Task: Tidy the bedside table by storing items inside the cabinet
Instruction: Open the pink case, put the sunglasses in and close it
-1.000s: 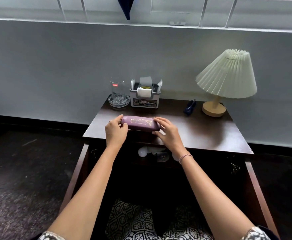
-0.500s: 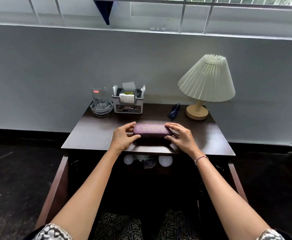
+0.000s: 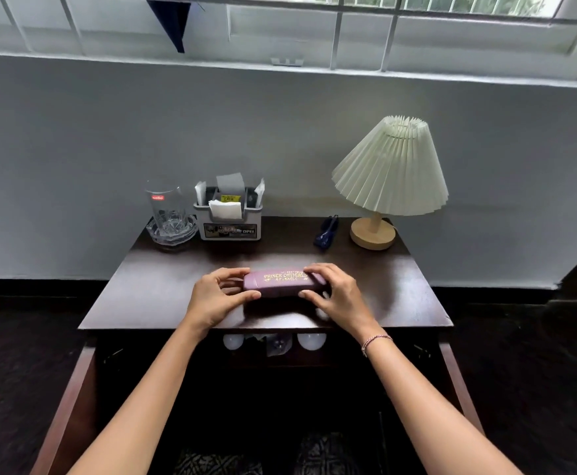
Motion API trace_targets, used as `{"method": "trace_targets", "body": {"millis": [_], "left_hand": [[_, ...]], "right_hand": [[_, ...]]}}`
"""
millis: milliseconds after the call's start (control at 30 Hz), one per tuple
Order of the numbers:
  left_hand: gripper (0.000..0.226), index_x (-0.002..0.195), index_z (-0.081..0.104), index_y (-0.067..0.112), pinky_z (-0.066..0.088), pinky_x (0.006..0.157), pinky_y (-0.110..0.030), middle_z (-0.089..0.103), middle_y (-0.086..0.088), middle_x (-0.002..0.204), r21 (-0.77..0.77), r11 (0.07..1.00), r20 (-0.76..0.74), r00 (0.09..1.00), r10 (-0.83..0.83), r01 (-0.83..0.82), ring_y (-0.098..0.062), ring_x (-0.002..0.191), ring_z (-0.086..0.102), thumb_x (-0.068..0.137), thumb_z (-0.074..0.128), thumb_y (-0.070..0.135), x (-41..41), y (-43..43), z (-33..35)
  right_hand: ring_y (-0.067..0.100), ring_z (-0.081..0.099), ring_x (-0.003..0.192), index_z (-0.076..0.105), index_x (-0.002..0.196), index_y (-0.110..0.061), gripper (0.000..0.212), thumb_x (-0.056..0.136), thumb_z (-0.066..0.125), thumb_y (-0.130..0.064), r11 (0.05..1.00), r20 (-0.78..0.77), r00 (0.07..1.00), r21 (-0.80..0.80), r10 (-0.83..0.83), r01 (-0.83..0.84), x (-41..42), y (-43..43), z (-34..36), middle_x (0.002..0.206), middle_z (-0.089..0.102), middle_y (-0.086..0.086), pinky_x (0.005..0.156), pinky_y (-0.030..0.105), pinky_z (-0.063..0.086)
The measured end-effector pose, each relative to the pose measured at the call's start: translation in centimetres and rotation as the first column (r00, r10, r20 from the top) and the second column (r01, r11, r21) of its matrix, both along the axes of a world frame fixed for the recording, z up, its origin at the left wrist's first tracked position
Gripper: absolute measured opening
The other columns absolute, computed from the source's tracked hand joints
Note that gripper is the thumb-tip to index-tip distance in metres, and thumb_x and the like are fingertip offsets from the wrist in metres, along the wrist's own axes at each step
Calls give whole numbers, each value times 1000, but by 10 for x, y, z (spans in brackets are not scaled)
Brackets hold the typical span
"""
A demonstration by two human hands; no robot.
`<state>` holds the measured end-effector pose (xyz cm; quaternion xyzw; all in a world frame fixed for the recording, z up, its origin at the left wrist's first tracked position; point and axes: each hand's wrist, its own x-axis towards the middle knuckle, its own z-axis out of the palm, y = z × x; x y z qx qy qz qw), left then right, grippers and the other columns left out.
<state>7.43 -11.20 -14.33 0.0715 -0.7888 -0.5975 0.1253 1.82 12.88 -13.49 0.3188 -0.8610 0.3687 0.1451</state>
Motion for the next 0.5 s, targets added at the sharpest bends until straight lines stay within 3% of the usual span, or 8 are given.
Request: {"method": "trace_targets", "body": {"millis": [267, 500], "left_hand": [[51, 111, 66, 6, 50, 71, -6, 70, -7, 94, -13, 1000, -25, 1000, -16, 16, 5, 69, 66, 63, 82, -1, 1, 2, 3], [58, 114, 66, 10, 52, 73, -8, 70, -6, 99, -84, 996, -27, 999, -44, 41, -11, 78, 67, 60, 86, 6, 3, 3, 4]], "right_hand": [[17, 61, 104, 64, 113, -7, 46, 74, 77, -28, 999, -63, 998, 38, -15, 18, 3, -3, -3, 111, 65, 6, 98, 29, 47], [16, 58, 106, 60, 111, -11, 47, 74, 76, -36, 992, -158, 986, 98, -61, 77, 1, -5, -10, 111, 63, 2, 95, 24, 45]]}}
